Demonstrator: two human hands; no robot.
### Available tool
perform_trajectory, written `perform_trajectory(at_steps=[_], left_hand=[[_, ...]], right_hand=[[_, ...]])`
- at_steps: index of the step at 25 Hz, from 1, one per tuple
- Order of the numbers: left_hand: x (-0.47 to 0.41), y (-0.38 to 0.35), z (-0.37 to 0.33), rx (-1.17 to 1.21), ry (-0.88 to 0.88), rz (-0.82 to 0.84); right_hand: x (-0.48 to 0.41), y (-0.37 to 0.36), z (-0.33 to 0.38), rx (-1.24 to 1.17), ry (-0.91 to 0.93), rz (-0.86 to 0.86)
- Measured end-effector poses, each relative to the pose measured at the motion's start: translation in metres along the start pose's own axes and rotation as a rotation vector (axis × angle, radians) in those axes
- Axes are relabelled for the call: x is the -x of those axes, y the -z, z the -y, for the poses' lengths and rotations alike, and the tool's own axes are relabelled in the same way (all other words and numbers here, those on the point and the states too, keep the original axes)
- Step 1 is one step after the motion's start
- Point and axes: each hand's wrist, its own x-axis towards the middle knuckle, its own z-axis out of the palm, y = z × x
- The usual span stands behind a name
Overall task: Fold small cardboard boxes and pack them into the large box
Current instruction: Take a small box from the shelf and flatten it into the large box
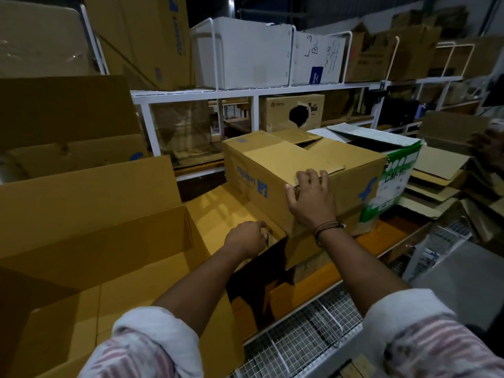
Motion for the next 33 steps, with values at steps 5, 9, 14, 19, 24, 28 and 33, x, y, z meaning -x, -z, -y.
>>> perform_trajectory(at_steps=[5, 9, 14, 19, 24, 28, 33], left_hand=[[-0.017, 0.017, 0.013, 0.082, -0.010, -0.030], [-0.032, 0.031, 0.024, 0.159, -0.064, -0.052], [-0.045, 0.037, 0.035, 0.296, 0.031, -0.342], [-0.056, 0.065, 0.061, 0.574, 0.087, -0.360], [-0.069, 0.088, 0.081, 0.719, 0.063, -0.226], [-0.059, 0.088, 0.092, 0.730, 0.025, -0.266], [-0.031, 0.087, 0.106, 0.635, 0.006, -0.388]], right_hand=[[0.011, 0.011, -0.008, 0.015, 0.015, -0.024], [0.033, 0.020, -0.033, -0.078, -0.013, -0.096], [0.074, 0.032, -0.053, -0.194, -0.165, -0.319], [0.091, 0.033, -0.046, -0.220, -0.268, -0.382], [0.094, 0.027, -0.033, -0.093, -0.308, -0.278], [0.099, 0.028, -0.033, 0.041, -0.311, -0.281], [0.100, 0.030, -0.029, 0.031, -0.211, -0.327]])
